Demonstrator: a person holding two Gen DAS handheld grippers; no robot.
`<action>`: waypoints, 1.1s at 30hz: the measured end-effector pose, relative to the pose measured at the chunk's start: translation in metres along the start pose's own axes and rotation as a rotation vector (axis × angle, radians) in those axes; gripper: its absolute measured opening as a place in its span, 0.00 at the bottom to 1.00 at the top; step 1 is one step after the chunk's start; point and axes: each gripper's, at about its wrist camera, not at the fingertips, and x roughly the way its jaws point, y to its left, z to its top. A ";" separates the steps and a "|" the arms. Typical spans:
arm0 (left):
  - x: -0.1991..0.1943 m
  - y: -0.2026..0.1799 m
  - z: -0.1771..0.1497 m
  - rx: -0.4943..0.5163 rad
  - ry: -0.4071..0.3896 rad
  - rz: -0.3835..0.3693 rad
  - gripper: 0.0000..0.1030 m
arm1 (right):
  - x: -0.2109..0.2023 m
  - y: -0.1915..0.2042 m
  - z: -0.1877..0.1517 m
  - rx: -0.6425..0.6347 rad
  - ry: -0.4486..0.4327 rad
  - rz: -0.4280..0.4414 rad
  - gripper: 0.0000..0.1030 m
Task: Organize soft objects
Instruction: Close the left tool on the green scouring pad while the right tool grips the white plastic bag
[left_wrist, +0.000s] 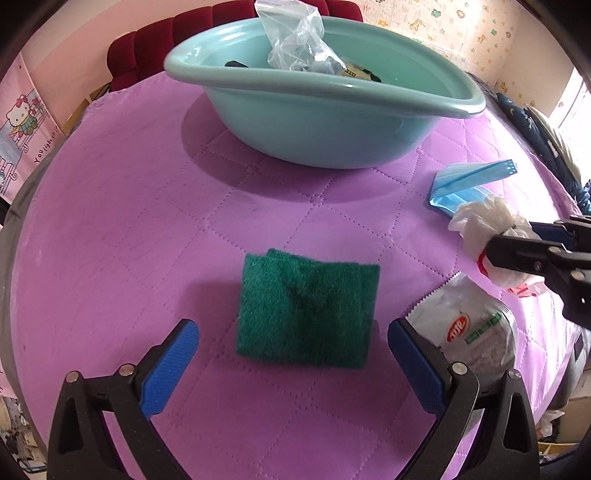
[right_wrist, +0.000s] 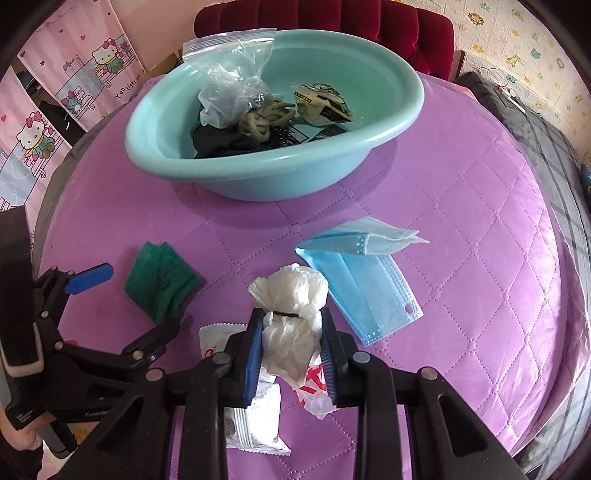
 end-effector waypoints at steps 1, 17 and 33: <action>0.002 -0.001 0.001 0.001 0.003 0.001 1.00 | 0.000 0.000 -0.001 0.000 0.000 0.001 0.29; -0.003 -0.001 0.002 0.009 0.006 -0.035 0.17 | -0.005 -0.009 -0.011 0.026 0.008 -0.005 0.29; -0.042 0.004 -0.005 -0.008 -0.018 -0.077 0.10 | -0.026 0.001 -0.011 0.023 -0.012 -0.002 0.29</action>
